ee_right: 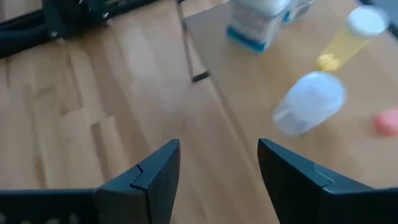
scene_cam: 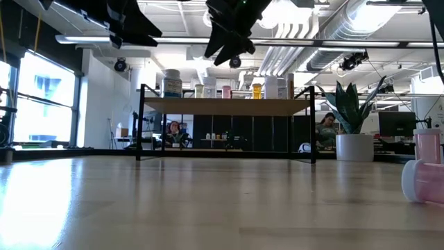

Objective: Pick and place medicine bottles onto shelf by color
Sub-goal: Put the pink pill bottle on the shelf

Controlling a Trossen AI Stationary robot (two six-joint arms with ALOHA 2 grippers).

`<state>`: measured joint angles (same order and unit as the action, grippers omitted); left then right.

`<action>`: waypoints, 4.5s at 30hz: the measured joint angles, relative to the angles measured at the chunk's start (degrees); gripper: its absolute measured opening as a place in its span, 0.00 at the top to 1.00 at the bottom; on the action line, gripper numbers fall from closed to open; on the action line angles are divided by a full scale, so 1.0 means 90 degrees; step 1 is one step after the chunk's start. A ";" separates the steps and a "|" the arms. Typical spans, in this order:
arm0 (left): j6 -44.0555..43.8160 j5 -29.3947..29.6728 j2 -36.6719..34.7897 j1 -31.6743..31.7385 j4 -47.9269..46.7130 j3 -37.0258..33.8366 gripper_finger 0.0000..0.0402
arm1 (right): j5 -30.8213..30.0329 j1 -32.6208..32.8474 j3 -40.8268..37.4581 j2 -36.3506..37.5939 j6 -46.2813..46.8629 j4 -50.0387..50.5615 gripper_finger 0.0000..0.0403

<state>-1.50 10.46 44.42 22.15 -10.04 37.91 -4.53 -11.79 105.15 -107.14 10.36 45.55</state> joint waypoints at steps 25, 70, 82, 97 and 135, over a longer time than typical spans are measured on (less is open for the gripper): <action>-0.0318 -0.0625 -0.0320 -0.0564 -0.0967 -0.0001 0.38 | -0.0786 0.1999 -0.0006 0.0611 0.1867 0.3406 0.49; -0.1161 0.0723 -0.0311 -0.0578 -0.0882 0.0000 0.38 | 0.0342 0.2674 -0.6122 0.4945 0.6646 0.1926 0.49; -0.1297 0.0764 -0.0311 -0.0578 -0.0904 0.0000 0.38 | 0.0267 0.3304 -0.6607 0.4931 0.6911 0.1330 0.49; -0.1319 0.0908 -0.0311 -0.0580 -0.0899 0.0000 0.38 | -0.0166 0.3998 -0.7119 0.4307 0.6471 0.0762 0.49; -0.1338 0.0912 -0.0311 -0.0579 -0.0901 0.0000 0.38 | -0.0183 0.4017 -0.7114 0.3775 0.6418 0.0632 0.75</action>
<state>-13.54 18.67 41.63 16.94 -18.15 37.91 -6.17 24.36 41.12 -73.17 68.12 51.24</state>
